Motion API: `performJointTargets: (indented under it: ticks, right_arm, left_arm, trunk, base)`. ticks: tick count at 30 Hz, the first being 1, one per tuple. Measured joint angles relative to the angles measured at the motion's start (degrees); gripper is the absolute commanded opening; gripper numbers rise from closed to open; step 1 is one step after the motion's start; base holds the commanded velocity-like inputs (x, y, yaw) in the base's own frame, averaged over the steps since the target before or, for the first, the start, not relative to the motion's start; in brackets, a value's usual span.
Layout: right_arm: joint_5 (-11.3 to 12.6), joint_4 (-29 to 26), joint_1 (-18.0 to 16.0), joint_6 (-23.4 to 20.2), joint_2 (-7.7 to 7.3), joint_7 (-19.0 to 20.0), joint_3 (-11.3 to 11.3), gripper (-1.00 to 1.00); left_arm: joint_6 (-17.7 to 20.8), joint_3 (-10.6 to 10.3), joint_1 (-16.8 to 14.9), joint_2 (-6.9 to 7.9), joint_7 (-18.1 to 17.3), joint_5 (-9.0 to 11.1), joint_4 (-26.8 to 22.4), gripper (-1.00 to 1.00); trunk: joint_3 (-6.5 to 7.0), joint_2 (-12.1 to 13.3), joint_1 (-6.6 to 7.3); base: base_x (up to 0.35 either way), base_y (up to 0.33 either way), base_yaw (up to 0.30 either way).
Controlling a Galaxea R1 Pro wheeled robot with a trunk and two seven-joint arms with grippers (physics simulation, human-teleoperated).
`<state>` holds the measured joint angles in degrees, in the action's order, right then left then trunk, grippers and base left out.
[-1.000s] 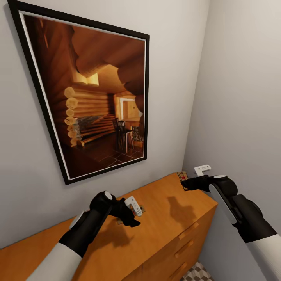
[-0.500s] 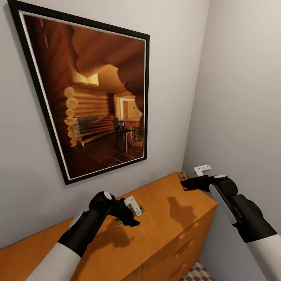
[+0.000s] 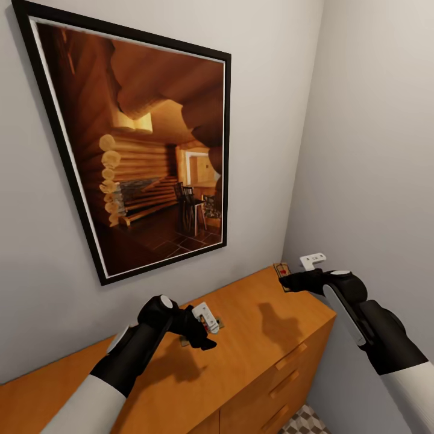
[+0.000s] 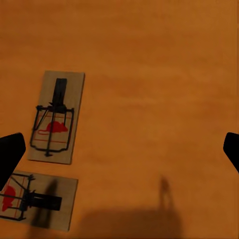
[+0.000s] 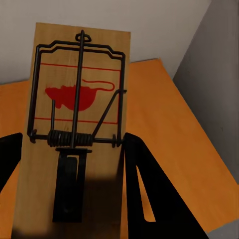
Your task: Take the four mousetraps from the cabinet in the bathroom and place them on the bathroom floor. Make sure all four end up on the same floor surface, and ensure that at least two of them are either under or directly next to the same bathroom sink.
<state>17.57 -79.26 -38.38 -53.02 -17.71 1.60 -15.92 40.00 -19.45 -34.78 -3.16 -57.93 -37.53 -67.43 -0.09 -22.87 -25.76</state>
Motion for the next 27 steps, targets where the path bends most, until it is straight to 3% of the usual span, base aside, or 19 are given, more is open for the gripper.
performJointTargets:
  ticks: [12,24,27]
  right_arm:
    - [0.81,0.61,0.0,1.58,0.08,0.1,-0.33,-1.0]
    - [0.87,5.09,0.0,2.42,0.09,0.07,-0.3,-1.0]
    - [0.93,5.22,0.0,2.48,0.63,0.07,-0.36,-1.0]
  left_arm:
    - [-0.25,-0.2,0.0,-0.3,0.23,0.04,0.32,1.0]
    - [-0.28,0.13,0.0,-0.05,0.17,0.06,0.36,1.0]
    - [-0.25,0.27,0.0,0.25,0.08,0.07,0.68,1.0]
  trunk:
    - [0.0,0.0,0.0]
    - [0.0,0.0,0.0]
    - [0.0,0.0,0.0]
  base:
    - [0.0,0.0,0.0]
    - [0.0,0.0,0.0]
    - [0.0,0.0,0.0]
